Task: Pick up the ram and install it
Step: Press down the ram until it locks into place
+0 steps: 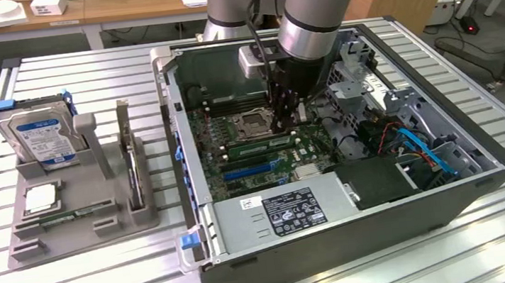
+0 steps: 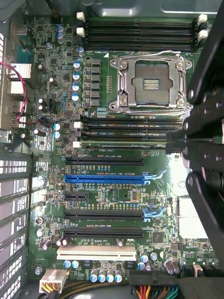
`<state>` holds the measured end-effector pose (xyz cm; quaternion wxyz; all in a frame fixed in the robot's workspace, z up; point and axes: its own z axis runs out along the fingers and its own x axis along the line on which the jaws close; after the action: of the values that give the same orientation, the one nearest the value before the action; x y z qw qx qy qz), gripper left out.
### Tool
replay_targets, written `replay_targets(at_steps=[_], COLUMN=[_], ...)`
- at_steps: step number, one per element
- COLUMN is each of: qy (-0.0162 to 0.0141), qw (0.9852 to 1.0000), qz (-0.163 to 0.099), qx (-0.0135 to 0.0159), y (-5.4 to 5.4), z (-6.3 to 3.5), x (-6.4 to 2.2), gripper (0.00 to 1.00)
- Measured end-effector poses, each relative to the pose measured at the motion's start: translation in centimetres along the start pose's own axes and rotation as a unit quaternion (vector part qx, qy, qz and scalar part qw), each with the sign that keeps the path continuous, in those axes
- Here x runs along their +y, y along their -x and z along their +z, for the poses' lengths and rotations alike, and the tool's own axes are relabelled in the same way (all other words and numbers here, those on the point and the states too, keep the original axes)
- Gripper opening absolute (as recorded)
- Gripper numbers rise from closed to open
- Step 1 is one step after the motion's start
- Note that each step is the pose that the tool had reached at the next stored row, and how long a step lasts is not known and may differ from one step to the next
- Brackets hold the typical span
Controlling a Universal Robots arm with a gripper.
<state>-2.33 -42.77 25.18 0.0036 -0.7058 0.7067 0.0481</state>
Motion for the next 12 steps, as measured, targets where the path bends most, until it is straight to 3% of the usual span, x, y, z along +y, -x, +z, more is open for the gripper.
replay_targets(at_steps=[1,12], qy=[0.0000,0.0000], qw=[1.0000,1.0000], qz=[0.000,0.000], qx=[0.0000,0.0000], y=[0.00,0.00], z=[0.00,-0.02], x=[0.00,-0.27], gripper=[0.10,0.09])
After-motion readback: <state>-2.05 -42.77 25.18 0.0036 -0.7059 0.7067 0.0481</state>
